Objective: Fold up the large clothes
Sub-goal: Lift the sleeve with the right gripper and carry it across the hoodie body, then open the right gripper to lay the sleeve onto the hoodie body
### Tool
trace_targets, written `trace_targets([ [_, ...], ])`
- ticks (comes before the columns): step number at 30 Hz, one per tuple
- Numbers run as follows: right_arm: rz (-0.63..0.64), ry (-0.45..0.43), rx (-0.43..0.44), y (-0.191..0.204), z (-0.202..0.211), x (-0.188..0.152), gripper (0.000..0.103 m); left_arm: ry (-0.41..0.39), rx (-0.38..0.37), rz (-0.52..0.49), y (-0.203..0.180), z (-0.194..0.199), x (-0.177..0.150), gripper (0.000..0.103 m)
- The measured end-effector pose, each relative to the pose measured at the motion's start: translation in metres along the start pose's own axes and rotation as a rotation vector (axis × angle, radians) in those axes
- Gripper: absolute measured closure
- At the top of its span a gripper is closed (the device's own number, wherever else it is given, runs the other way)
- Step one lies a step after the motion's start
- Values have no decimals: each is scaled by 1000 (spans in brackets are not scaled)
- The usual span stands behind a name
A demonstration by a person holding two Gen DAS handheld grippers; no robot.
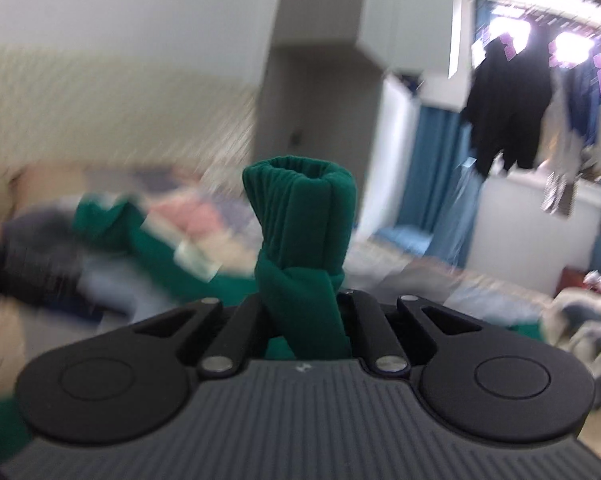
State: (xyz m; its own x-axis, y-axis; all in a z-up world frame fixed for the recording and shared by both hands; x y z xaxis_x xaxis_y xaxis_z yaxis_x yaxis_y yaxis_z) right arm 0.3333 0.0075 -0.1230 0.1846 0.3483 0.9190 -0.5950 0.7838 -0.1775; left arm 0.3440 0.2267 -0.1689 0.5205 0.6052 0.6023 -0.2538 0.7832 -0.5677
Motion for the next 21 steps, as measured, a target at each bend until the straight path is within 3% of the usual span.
trace_targets([
  [6, 42, 185, 91, 49, -29, -70, 94, -9, -9, 51, 12, -5, 2, 35],
  [13, -10, 284, 137, 41, -32, -76, 91, 1, -69, 24, -3, -19, -4, 35],
  [14, -15, 301, 144, 39, -30, -75, 85, -7, -81, 12, -7, -18, -5, 35],
  [17, -86, 348, 183, 33, -17, -84, 38, -20, -108, -47, -20, -20, -11, 35],
  [18, -111, 346, 187, 33, -8, -90, 33, -9, -107, -55, -23, -23, -14, 36],
  [21, -119, 362, 196, 27, 11, -96, 28, 25, -102, -80, -34, -32, -26, 36],
])
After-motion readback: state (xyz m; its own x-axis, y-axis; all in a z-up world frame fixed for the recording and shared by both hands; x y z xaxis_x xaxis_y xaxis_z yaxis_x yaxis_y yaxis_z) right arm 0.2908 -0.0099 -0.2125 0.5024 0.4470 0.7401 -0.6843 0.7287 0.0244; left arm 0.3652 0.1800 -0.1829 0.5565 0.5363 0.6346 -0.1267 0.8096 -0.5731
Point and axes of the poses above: each gripper's, at about its wrist camera, not at the fingertips, and z roughly against the way its jaws point, y to its left, x to its top, the point moved 6 cm from there along -z, roughly the way its jaws point, and after that the axes turned 6 degrees about y, right-handed, at the moved point
